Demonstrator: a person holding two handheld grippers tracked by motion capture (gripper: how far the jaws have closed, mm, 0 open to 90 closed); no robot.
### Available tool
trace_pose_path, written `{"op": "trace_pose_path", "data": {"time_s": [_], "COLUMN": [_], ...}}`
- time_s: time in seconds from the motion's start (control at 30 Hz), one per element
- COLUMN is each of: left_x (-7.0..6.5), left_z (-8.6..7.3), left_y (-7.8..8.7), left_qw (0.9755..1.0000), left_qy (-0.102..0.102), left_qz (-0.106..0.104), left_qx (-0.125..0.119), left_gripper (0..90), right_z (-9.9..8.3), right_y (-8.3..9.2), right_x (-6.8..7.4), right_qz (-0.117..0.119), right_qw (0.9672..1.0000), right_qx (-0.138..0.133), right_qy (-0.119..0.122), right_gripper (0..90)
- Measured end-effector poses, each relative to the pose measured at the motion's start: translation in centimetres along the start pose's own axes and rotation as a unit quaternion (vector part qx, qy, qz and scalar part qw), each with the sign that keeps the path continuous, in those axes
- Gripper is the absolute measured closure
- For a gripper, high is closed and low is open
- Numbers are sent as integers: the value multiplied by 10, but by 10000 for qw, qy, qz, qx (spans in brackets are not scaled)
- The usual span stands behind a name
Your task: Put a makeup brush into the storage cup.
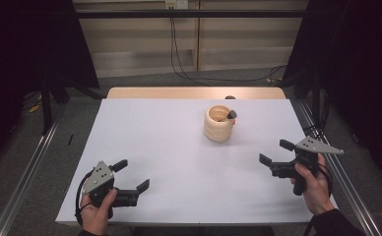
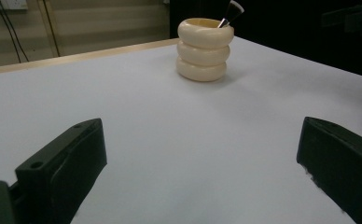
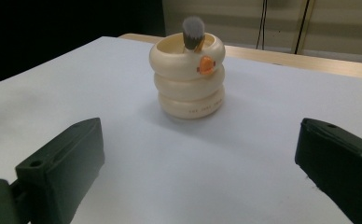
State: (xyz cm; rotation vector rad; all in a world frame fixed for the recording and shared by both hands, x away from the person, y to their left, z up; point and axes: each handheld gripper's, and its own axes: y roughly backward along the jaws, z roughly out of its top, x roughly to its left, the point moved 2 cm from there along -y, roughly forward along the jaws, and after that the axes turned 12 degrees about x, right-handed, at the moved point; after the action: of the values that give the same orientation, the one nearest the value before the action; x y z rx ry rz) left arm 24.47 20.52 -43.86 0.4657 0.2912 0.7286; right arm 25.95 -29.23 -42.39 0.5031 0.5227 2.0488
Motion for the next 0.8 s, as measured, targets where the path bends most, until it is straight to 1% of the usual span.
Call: {"op": "trace_pose_path", "data": {"time_s": [0.17,0.27,0.3,0.37,0.43,0.53,0.57,0.63,0.67,0.73,0.8], "left_x": [-2,-2,-3,-3,-2,-2,-3,-3,-4,-4,-5], "left_z": [0,0,0,-1,-2,-2,-3,-3,-3,-3,-4], "left_y": [3,4,4,5,6,7,7,7,6,6,7], "left_qw": [10000,10000,10000,10000,10000,10000,10000,10000,10000,10000,10000], "left_qy": [-11,-65,-61,-50,-30,-6,-35,-64,-18,-74,-61], "left_qz": [8,17,-9,5,-2,9,0,-13,-5,-1,-16], "left_qx": [-80,-68,-64,-51,-59,-53,-60,-34,-42,-16,-29], "left_gripper": [14,15,15,15,15,15,15,14,14,14,14], "right_z": [-12,-20,-21,-22,-24,-30,-33,-39,-41,-42,-42], "right_y": [9,12,14,17,20,26,28,32,33,34,35], "right_x": [-3,-7,-7,-6,-4,-1,-1,-3,-4,-4,-4], "right_qz": [-2,-40,-40,-51,-54,-103,-127,-140,-154,-122,-124], "right_qw": [10000,9998,9998,9997,9998,9997,9997,9994,9993,9994,9995], "right_qx": [-41,-51,-46,-62,-89,-63,-63,-78,-101,-82,-112], "right_qy": [-86,-177,-194,-218,-197,-217,-214,-291,-315,-310,-256], "right_gripper": [14,15,15,16,16,17,17,15,15,15,14]}}
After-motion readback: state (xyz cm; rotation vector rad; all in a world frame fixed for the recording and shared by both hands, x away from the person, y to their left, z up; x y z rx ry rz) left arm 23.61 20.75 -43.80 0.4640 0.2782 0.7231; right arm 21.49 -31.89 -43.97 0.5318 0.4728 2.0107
